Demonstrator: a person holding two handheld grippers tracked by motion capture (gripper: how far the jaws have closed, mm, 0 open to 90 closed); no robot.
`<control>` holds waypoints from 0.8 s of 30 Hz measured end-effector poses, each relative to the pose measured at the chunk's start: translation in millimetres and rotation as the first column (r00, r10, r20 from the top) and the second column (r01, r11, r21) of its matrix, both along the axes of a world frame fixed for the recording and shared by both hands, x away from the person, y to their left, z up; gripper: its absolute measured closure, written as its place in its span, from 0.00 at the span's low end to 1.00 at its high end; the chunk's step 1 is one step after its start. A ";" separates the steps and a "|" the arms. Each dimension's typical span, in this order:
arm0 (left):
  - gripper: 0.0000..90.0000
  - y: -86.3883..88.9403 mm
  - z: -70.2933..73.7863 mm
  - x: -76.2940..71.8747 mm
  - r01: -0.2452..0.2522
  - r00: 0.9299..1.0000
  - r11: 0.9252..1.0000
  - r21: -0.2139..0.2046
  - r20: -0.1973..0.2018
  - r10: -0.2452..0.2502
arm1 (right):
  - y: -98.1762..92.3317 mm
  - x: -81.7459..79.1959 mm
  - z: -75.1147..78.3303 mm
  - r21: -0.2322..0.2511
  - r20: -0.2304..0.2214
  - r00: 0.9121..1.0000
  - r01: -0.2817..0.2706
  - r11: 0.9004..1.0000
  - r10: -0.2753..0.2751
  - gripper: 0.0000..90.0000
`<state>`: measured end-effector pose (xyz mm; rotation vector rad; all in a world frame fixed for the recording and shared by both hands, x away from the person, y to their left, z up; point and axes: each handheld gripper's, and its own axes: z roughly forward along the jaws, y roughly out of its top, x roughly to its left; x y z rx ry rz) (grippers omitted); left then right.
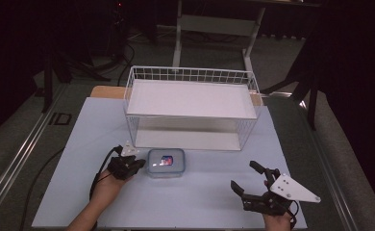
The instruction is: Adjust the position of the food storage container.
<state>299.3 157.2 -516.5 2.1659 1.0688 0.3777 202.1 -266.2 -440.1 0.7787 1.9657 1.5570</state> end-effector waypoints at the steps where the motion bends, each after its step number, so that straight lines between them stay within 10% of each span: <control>1: 1.00 0.0 0.0 0.0 0.000 1.000 1.000 0.000 0.000 0.000 | 0.0 0.0 0.0 0.000 0.000 1.000 0.000 1.000 0.000 0.15; 12: 1.00 -25.4 0.1 7.2 0.038 0.999 0.999 -0.022 0.001 -0.038 | 3.5 -0.2 -3.0 -0.065 0.052 0.998 0.051 0.997 -0.047 0.15; 24: 1.00 -46.3 2.1 9.3 0.079 0.997 0.996 -0.034 0.011 -0.079 | -2.3 2.3 0.5 -0.036 -0.003 1.000 -0.022 0.999 0.022 0.14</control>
